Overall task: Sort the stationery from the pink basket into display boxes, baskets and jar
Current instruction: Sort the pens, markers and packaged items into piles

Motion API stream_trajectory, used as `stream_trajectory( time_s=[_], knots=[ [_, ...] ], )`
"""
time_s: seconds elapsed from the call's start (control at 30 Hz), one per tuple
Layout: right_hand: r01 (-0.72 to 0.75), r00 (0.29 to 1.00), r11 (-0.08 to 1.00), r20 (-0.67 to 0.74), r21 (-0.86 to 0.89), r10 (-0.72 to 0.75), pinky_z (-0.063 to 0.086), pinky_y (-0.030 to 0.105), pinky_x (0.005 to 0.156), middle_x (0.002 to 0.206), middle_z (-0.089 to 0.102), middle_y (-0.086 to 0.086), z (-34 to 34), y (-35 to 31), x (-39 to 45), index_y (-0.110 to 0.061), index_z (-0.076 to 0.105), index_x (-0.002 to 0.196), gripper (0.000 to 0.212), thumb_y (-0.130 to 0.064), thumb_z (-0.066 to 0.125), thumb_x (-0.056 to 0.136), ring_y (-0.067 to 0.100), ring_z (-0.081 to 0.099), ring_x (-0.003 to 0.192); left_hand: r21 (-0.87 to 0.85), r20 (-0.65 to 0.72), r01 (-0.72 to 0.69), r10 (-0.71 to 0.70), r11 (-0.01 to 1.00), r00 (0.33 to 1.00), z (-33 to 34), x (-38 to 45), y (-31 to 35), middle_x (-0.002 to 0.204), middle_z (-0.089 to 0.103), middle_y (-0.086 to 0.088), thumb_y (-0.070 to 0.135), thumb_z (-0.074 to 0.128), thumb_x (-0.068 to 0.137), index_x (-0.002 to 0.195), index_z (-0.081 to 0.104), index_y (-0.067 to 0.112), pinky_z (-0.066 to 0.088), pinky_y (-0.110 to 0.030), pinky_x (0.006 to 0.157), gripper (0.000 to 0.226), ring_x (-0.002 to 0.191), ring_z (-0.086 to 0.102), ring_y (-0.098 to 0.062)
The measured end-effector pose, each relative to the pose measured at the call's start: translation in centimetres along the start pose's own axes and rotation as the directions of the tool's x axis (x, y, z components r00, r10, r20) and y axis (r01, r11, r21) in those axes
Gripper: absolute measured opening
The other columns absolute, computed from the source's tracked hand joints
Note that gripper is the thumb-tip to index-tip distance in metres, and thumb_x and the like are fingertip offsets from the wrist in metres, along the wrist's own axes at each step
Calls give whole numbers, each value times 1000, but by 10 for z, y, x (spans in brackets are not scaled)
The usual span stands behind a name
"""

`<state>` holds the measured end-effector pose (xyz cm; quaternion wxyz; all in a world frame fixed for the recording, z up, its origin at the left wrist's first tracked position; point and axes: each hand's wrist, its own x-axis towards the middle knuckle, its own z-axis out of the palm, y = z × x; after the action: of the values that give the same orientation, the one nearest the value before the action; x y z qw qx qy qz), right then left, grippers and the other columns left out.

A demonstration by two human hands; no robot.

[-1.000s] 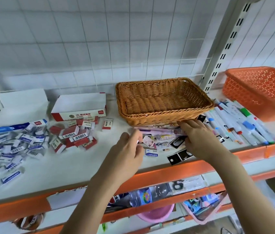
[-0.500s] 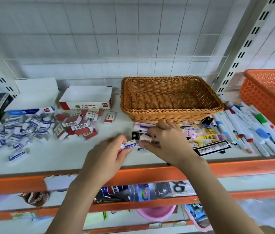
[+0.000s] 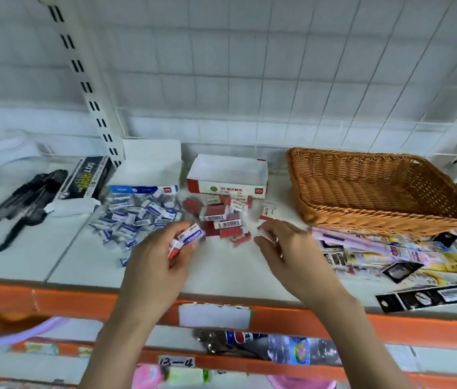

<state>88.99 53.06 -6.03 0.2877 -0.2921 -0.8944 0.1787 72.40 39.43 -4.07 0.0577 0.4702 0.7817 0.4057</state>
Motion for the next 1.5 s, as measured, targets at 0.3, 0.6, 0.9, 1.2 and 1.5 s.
stream_trajectory(
  time_s=[0.3,0.6,0.9,1.2,1.5],
  knots=[
    [-92,986,984,-125,154,112,28,14,46,52,40,-13,107,-132,50,-10,52,83,8,-9,57,89,5,43,50,-136,40,70,-65,988,997,-113,38,-123,57,62,5,35,74,75,80,62,32,36,-26,47,13,53,51,-19],
    [-255,955,967,-151,29,256,32,25,48,52,49,-7,137,-170,56,-12,54,84,5,-11,58,88,8,43,46,-130,200,-273,295,953,934,-102,95,-140,89,66,3,20,71,82,106,69,14,37,-9,62,25,63,53,-2],
    [-341,924,940,-190,-15,332,28,16,45,52,43,-13,119,-157,47,-10,58,93,6,-15,58,89,4,39,43,15,455,-405,354,914,817,-75,113,-128,146,37,11,26,55,93,103,67,20,10,-44,115,17,143,14,-14],
    [-436,880,897,-244,-73,408,31,15,46,49,38,-12,83,-128,12,-12,57,89,3,-14,58,89,5,38,45,-30,319,-436,422,899,848,-40,117,-51,100,66,-6,37,38,99,116,52,13,46,-28,61,32,70,61,-10],
    [-475,865,877,-225,-78,449,28,15,47,57,43,-15,74,-121,-5,-13,56,96,8,-18,56,91,3,42,50,2,586,-457,369,890,721,8,134,-29,134,49,-14,10,45,97,148,19,16,43,-41,98,58,119,49,-29]
  ],
)
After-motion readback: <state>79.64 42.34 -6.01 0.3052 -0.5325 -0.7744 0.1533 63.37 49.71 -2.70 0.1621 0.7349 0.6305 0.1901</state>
